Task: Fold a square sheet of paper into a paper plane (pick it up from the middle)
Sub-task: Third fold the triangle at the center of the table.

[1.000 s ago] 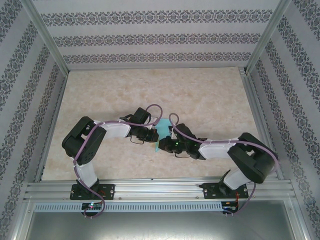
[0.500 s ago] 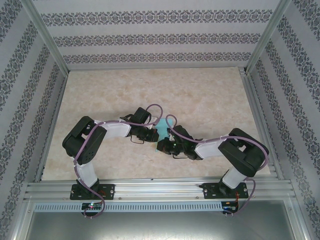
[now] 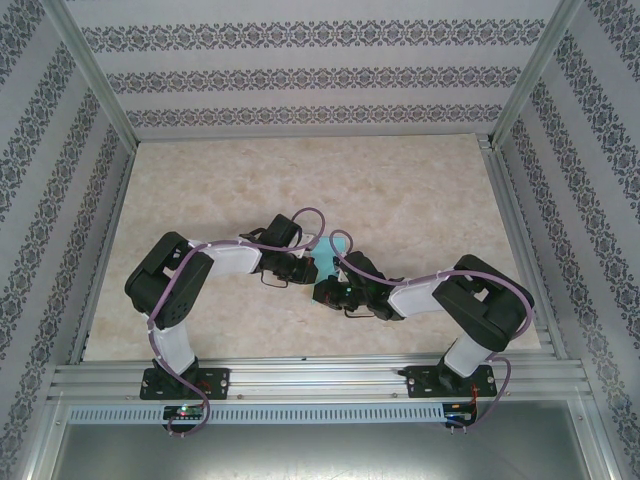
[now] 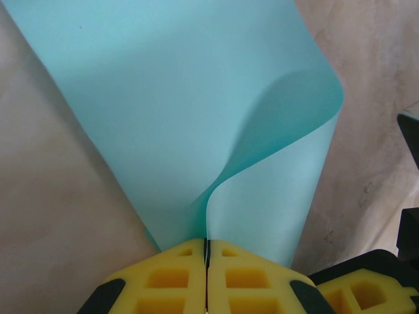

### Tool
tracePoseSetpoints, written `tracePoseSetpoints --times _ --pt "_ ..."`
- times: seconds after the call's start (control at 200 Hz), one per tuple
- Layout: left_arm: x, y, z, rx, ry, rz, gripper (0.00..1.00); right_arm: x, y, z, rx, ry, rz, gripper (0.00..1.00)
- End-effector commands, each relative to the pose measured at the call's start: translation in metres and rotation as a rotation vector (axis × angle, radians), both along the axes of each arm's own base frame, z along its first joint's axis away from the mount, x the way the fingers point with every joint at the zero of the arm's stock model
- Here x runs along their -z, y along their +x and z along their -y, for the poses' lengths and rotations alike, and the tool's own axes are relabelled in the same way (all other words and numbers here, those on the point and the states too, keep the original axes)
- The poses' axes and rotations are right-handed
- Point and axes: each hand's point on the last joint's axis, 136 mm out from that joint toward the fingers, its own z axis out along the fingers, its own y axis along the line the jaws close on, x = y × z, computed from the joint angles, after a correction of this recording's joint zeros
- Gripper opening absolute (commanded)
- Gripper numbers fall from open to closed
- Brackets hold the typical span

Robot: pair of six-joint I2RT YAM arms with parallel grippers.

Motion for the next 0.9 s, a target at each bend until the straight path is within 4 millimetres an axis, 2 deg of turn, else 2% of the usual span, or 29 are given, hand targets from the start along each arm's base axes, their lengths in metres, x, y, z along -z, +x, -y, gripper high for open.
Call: tracePoseSetpoints --times 0.0,0.27,0.634,0.759,0.894 --pt "0.024 -0.003 -0.015 -0.024 0.081 -0.044 0.08 0.0 -0.001 -0.008 -0.009 0.012 -0.003 0.1" --pt "0.024 -0.004 -0.016 -0.023 0.081 -0.047 0.09 0.022 -0.007 0.003 0.023 -0.046 -0.052 0.1" --pt "0.024 -0.004 -0.016 -0.019 0.084 -0.045 0.08 -0.009 -0.009 -0.01 -0.019 0.014 0.004 0.11" --pt "0.024 -0.004 -0.016 -0.019 0.084 -0.047 0.09 -0.008 -0.011 -0.014 -0.031 0.01 0.0 0.11" --pt "0.023 -0.004 -0.016 -0.019 0.083 -0.045 0.09 0.011 -0.01 -0.005 -0.001 -0.076 -0.032 0.1"
